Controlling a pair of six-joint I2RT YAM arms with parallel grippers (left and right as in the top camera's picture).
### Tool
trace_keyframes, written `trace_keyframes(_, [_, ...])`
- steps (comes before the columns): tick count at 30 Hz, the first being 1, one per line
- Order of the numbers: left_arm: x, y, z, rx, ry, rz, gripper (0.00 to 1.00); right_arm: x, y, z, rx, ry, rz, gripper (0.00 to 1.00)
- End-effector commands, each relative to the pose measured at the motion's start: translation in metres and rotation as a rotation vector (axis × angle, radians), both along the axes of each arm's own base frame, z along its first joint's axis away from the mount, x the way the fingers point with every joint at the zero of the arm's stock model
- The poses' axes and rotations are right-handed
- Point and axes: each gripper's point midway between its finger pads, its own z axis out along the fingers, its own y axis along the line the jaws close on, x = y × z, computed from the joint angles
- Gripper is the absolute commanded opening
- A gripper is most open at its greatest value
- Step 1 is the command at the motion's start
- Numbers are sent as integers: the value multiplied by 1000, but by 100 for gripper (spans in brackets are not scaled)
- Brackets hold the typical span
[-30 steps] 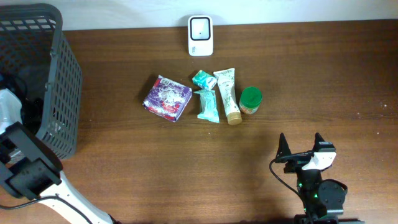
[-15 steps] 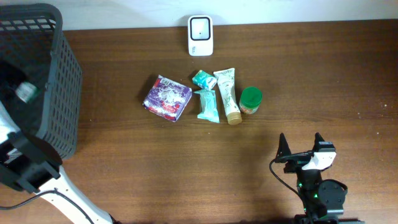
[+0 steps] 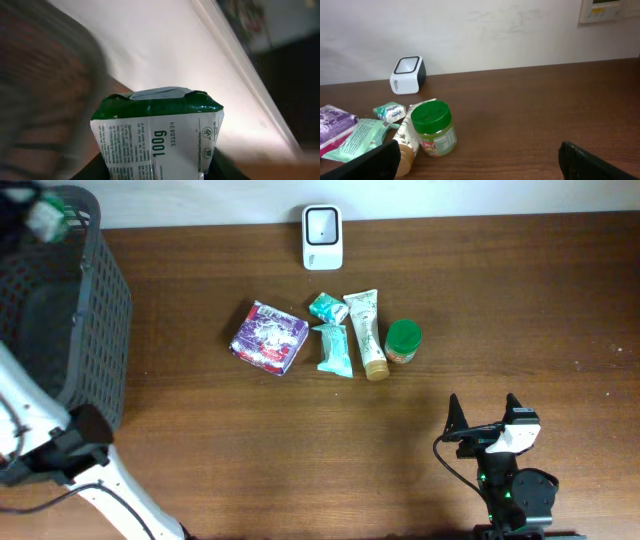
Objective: Scan the item barcode
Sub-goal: 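Lift the white-green box out and hold it under the scanner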
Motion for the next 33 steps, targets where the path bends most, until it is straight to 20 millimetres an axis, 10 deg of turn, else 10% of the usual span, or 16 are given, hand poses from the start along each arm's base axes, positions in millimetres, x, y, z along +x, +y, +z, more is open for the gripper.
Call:
trace_keyframes(1, [-10,-96,22,-58,-37,-251,41,0,1,-3,3,5,0,98])
trace_keyframes(10, [-32,-238,-65,340,283,-434,44,0,1,-3,3,5,0,99])
trace_keyframes(16, [-69,-312,-170,644,599,-593,44,0,1,-3,3,5,-1,99])
trace_keyframes(21, [-114,-339,-269,801,840,-733,44,0,1,-3,3,5,-1,99])
trace_keyframes(26, [-111,-354,-339,811,816,-753,47,0,1,-3,3,5,-1,99])
trace_keyframes(33, [-93,-347,-354,871,755,-693,69,0,1,-3,3,5,0,99])
